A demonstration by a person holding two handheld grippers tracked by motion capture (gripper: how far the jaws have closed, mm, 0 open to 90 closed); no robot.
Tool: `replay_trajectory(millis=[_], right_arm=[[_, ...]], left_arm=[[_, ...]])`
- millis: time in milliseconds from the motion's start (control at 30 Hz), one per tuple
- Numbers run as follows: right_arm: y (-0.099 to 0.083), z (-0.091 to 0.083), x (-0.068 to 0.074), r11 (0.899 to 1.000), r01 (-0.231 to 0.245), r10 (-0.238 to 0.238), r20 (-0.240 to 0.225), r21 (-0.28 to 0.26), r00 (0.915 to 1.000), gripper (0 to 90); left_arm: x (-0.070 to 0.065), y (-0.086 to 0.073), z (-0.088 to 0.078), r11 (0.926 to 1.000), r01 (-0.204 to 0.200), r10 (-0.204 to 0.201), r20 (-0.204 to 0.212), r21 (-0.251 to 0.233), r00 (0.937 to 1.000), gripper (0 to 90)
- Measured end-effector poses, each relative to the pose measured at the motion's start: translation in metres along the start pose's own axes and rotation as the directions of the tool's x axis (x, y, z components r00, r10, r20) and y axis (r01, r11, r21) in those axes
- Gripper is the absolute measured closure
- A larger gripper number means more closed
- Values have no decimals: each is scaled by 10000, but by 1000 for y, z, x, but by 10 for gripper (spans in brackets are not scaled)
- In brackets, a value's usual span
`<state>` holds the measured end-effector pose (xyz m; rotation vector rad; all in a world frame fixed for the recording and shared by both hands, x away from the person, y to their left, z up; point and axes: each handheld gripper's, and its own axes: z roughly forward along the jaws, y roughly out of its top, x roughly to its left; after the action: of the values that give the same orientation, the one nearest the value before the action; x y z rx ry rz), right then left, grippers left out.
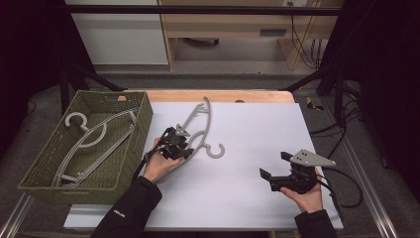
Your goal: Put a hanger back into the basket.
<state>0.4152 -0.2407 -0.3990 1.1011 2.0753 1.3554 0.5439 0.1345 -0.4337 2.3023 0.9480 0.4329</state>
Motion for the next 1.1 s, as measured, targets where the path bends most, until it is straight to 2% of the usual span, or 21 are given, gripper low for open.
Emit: replay_trajectory(millis=[133, 200, 333, 433, 533, 633, 700, 767, 800, 867, 1033, 1100], right_arm=[[0, 0, 0, 10000, -33, 33, -17, 14, 10000, 49], [0, 1, 0, 10000, 17, -17, 18, 21, 10000, 49], [-1, 1, 1, 10000, 28, -28, 1, 56, 10000, 49], [0, 1, 1, 10000, 14, -14, 15, 25, 10000, 49], [0, 1, 1, 10000, 23, -23, 2, 25, 10000, 49], [-1, 1, 1, 10000, 28, -28, 0, 52, 10000, 49], [0, 1, 1, 10000, 32, -32, -1, 41, 10000, 50], [0, 1, 1, 10000, 30, -30, 13, 28, 10000, 49], [0, 1, 1, 10000, 36, -36, 11, 27, 10000, 49], [0, 1, 1, 10000, 29, -29, 15, 27, 10000, 50], [0, 1, 1, 10000, 35, -35, -22, 34, 10000, 54], [0, 1, 2, 10000, 79, -79, -73, 42, 9999, 55]], left_arm=[[16, -4, 3, 9986, 488, -471, -700, 226, 9964, 581], [24, -7, 6, 9941, 937, -881, -958, 548, 9915, 577], [34, -14, 11, 9874, 1341, -1233, -1223, 844, 9848, 598], [38, -18, 10, 9855, 1466, -1337, -1417, 850, 9808, 619], [41, -22, 10, 9799, 1695, -1509, -1649, 1054, 9747, 631], [40, -23, 11, 9739, 1878, -1676, -1544, 1271, 9737, 702], [38, -24, 12, 9701, 1903, -1622, -1808, 1508, 9701, 770], [39, -25, 11, 9609, 2281, -2015, -1683, 1570, 9649, 793], [39, -25, 9, 9540, 2541, -2284, -1631, 1592, 9598, 799], [36, -26, 8, 9482, 2712, -2438, -1682, 1654, 9551, 807], [22, -30, 3, 9420, 2904, -2621, -1714, 1686, 9497, 807], [15, -32, 0, 9426, 2860, -2589, -1634, 1724, 9520, 802]])
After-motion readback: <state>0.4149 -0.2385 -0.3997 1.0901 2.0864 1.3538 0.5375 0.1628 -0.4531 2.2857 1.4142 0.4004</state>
